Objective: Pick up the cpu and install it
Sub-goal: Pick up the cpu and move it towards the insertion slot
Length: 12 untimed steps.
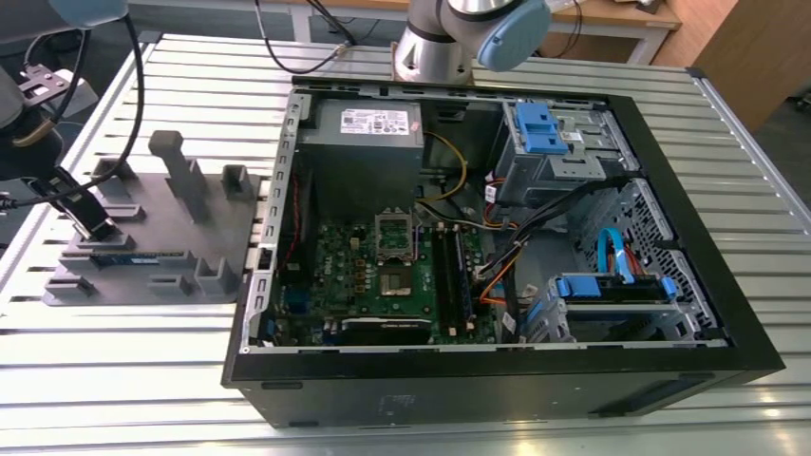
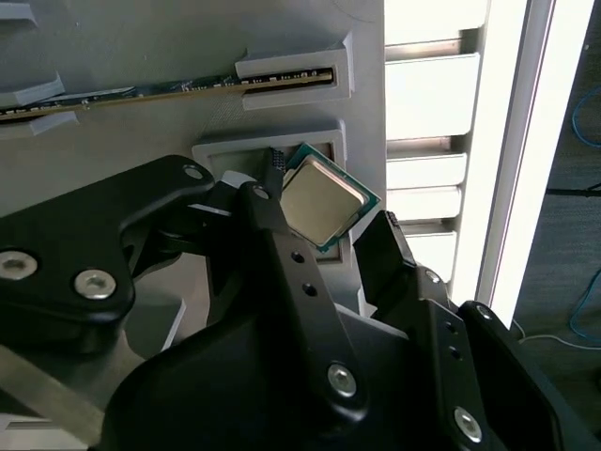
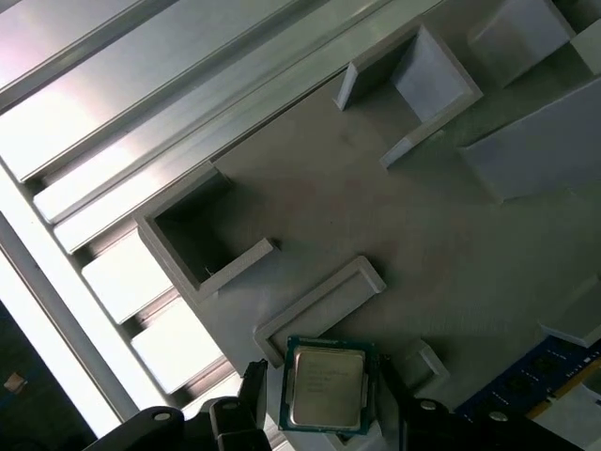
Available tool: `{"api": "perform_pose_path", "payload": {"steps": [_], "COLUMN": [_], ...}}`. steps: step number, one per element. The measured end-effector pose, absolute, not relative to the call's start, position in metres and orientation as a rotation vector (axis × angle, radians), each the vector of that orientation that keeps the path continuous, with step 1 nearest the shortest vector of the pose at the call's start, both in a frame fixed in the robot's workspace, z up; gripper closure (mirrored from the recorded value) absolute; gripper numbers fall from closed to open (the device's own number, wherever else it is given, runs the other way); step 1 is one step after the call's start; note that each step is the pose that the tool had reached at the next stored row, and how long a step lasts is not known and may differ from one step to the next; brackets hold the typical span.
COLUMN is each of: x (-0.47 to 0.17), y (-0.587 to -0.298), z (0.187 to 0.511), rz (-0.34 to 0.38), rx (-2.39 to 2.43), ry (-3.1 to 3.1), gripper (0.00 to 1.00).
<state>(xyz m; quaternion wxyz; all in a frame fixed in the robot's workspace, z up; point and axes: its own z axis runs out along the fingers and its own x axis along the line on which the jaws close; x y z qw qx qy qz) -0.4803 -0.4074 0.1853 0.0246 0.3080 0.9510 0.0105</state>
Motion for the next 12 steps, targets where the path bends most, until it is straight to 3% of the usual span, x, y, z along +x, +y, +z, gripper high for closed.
{"api": "perform_pose_path", "payload": {"steps": [12], "x": [-0.4802], "y": [-0.4089], "z": [0.1840], "rz": [0.032], "rx": [0.959], "ry": [2.940], "gripper": [0.42]}}
